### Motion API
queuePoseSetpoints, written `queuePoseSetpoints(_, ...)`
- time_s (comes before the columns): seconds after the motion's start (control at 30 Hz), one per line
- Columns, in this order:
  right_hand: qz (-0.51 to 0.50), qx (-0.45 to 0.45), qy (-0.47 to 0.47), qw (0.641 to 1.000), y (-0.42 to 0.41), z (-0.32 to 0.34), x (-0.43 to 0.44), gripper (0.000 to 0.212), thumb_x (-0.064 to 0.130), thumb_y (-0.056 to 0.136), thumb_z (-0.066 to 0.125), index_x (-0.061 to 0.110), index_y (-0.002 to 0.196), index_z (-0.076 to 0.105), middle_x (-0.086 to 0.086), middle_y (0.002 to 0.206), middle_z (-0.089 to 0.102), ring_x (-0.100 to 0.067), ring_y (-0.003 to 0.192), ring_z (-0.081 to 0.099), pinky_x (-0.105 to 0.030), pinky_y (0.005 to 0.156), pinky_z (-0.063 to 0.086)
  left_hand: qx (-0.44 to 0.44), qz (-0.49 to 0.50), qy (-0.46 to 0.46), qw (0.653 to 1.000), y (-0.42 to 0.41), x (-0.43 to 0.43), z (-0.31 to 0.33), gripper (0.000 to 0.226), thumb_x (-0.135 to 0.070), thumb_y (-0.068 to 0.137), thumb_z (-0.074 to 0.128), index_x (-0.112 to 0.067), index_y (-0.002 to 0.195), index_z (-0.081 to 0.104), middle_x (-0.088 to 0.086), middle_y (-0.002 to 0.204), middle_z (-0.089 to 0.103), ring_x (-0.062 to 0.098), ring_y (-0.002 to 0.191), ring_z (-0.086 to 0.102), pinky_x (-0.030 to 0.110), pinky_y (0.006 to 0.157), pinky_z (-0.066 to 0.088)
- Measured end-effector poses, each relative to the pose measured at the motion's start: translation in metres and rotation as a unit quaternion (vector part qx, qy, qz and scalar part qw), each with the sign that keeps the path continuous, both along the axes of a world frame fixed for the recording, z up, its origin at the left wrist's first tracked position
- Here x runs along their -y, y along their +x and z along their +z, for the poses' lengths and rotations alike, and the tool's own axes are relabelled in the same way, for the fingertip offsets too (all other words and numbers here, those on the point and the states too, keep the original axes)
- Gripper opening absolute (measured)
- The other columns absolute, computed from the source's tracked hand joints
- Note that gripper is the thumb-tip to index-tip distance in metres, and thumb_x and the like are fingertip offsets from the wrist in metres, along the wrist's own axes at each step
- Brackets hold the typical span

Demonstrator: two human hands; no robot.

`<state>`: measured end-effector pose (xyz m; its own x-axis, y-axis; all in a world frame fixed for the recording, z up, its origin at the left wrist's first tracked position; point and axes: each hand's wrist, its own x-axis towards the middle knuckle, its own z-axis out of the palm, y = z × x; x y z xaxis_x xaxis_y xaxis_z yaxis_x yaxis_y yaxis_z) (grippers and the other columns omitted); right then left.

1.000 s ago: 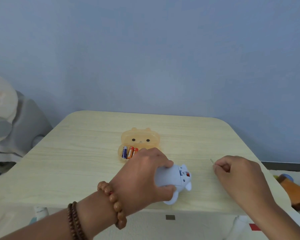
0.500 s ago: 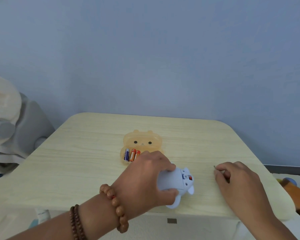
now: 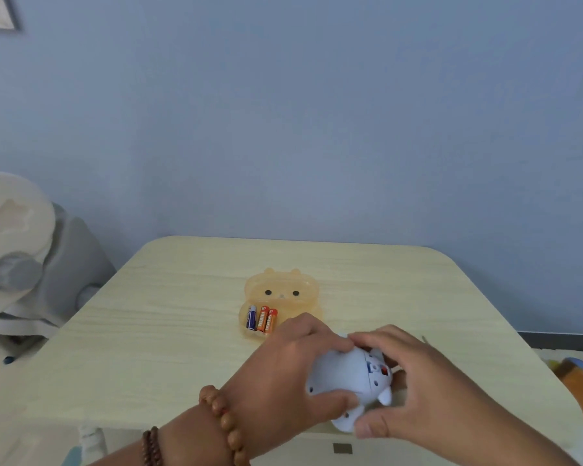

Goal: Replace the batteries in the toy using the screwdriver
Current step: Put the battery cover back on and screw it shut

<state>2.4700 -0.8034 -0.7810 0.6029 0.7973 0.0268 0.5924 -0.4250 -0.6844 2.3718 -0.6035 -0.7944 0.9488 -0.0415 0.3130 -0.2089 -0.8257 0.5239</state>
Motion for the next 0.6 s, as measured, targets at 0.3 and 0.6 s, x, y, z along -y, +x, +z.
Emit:
queuePoseSetpoints(0.3, -0.03, -0.018, 0.07, 0.997, 0.037, 0.003, 0.004, 0.084, 0.048, 0.04, 0.099, 0.046, 0.117, 0.067, 0.021, 0.114, 0.063, -0.008, 0.104, 0.068, -0.04, 0.092, 0.06, 0.002, -0.036, -0.035, 0.999, 0.038, -0.017, 0.02, 0.06, -0.049, 0.069, 0.084, -0.028, 0.122, 0.063, -0.015, 0.114, 0.059, 0.004, 0.108, 0.061, 0.026, 0.092, 0.056)
queuePoseSetpoints(0.6, -0.059, 0.008, 0.038, 0.997, 0.105, 0.007, -0.008, 0.076, 0.032, 0.052, 0.101, 0.044, 0.119, 0.066, 0.021, 0.116, 0.064, -0.003, 0.11, 0.063, -0.031, 0.093, 0.058, 0.006, -0.026, 0.005, 1.0, 0.113, -0.023, 0.019, 0.053, -0.042, 0.073, 0.082, -0.022, 0.12, 0.067, -0.006, 0.11, 0.062, 0.01, 0.101, 0.063, 0.035, 0.09, 0.055)
